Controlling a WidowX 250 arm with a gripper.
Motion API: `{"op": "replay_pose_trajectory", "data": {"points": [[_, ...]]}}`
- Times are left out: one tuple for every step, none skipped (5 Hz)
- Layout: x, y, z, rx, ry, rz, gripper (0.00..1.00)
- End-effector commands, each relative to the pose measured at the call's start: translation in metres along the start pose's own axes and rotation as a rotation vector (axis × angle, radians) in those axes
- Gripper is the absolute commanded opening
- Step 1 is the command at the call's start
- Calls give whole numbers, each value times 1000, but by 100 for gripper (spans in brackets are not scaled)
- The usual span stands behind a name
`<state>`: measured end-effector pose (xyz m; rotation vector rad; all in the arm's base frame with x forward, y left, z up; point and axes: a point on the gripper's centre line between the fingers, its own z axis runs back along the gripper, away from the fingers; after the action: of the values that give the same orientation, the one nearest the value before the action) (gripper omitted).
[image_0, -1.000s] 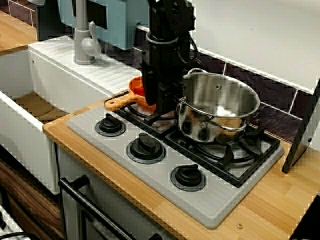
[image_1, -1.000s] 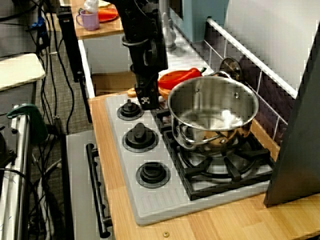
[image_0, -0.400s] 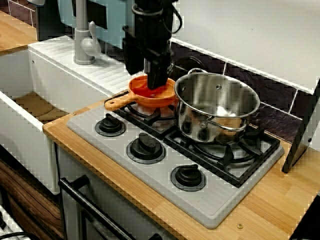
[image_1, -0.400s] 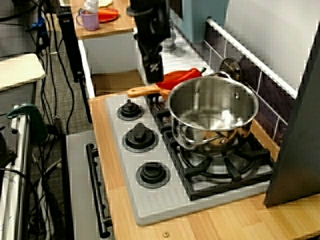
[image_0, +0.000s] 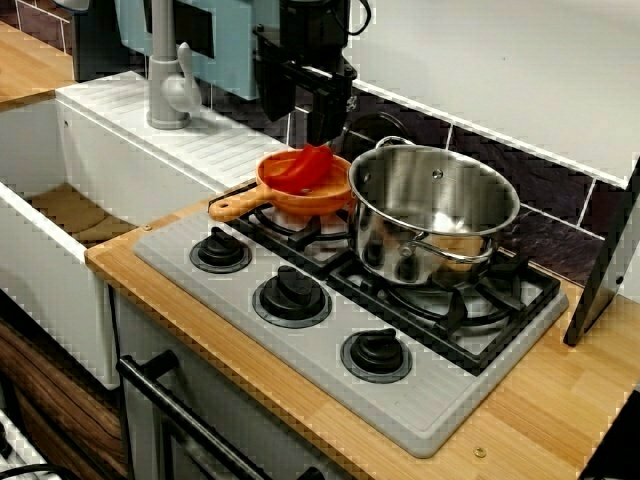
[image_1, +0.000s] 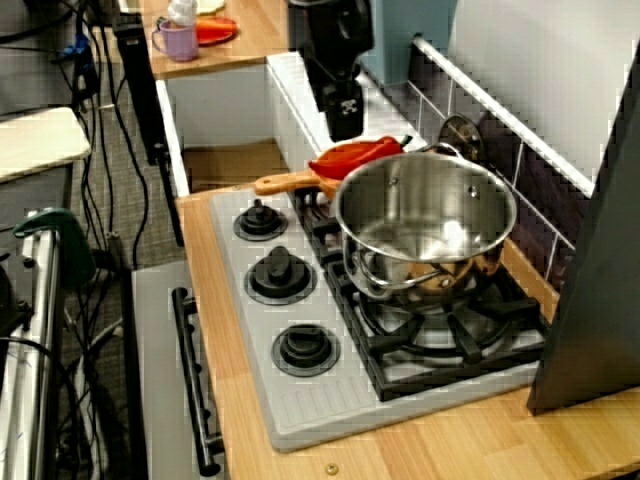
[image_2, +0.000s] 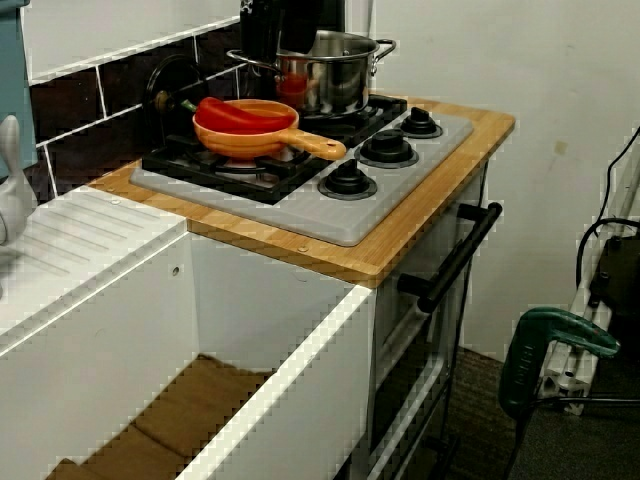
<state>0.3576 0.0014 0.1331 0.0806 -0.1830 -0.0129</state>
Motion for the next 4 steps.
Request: {"op": "replay_pose_trajectory", "data": {"points": [[21, 16, 14, 5, -72, 8, 77], [24, 16, 11, 5, -73, 14, 0], [22, 13, 10, 2, -73, 3, 0], [18, 6, 8, -3, -70, -7, 0]]}}
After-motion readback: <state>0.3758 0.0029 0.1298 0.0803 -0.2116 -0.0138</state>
